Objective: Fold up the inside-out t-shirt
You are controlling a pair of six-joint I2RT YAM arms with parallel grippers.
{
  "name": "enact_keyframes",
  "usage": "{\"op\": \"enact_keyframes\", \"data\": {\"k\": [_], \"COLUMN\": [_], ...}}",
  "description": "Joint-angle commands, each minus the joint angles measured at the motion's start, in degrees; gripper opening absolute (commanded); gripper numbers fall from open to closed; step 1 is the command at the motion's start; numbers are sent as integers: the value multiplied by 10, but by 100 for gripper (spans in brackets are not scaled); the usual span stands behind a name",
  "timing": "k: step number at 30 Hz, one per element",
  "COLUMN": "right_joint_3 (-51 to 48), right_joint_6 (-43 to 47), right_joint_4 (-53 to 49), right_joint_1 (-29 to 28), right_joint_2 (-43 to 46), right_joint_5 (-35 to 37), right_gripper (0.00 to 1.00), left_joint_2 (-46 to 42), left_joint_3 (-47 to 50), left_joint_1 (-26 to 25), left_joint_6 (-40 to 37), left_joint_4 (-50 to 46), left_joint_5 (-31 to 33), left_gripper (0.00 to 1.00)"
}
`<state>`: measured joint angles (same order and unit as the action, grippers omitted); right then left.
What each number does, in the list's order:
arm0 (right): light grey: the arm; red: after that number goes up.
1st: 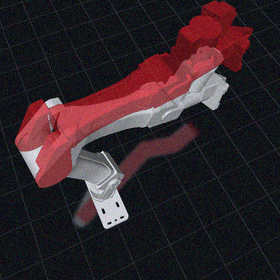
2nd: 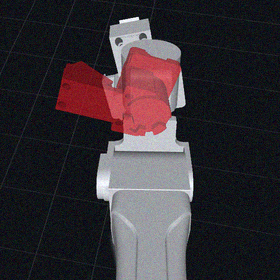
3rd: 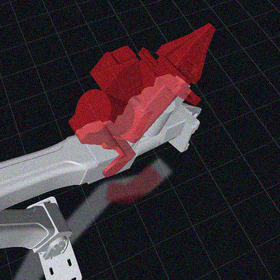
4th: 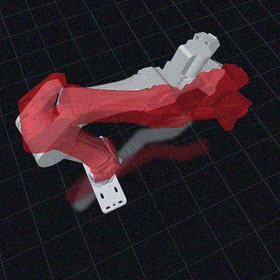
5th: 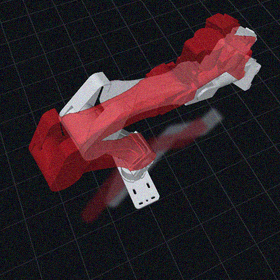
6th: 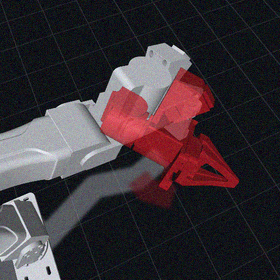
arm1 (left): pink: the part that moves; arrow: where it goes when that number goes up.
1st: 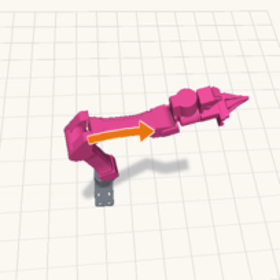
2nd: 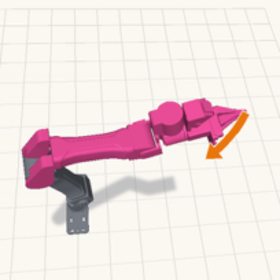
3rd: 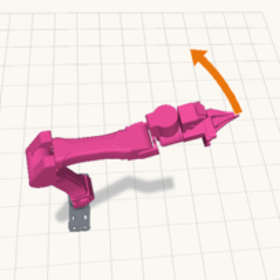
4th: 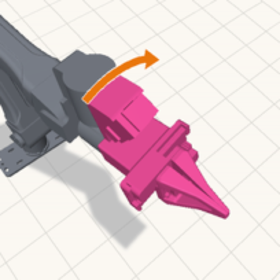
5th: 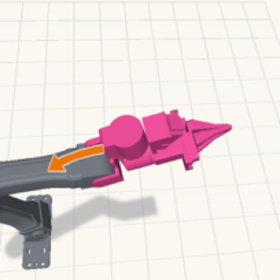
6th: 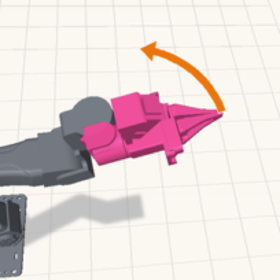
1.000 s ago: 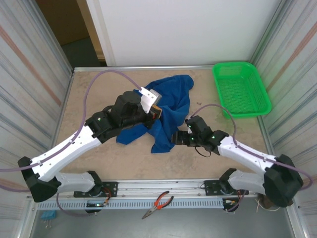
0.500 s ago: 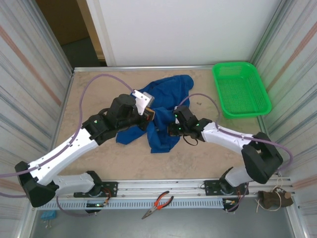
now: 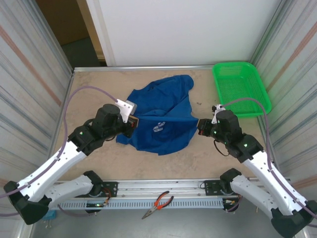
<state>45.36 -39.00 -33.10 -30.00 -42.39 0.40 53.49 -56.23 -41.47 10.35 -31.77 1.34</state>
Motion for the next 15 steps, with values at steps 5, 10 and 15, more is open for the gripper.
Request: {"op": "enact_keyframes", "data": {"k": [5, 10, 15], "right_joint_3": [41, 82, 30], "right_joint_6": [-25, 3, 3], "right_joint_4": [13, 9, -2], "right_joint_1": [26, 29, 30], "right_joint_2": [-22, -66, -54], "right_joint_5": [-20, -35, -18], "right_gripper": [0, 0, 0], "left_joint_2": [14, 57, 52], "left_joint_3": [-27, -10, 101], "left_joint_1": [5, 0, -82], "left_joint_6": [-13, 4, 76], "left_joint_4": [13, 31, 91], "left_joint_5": [24, -32, 60], "left_gripper": [0, 37, 66]}}
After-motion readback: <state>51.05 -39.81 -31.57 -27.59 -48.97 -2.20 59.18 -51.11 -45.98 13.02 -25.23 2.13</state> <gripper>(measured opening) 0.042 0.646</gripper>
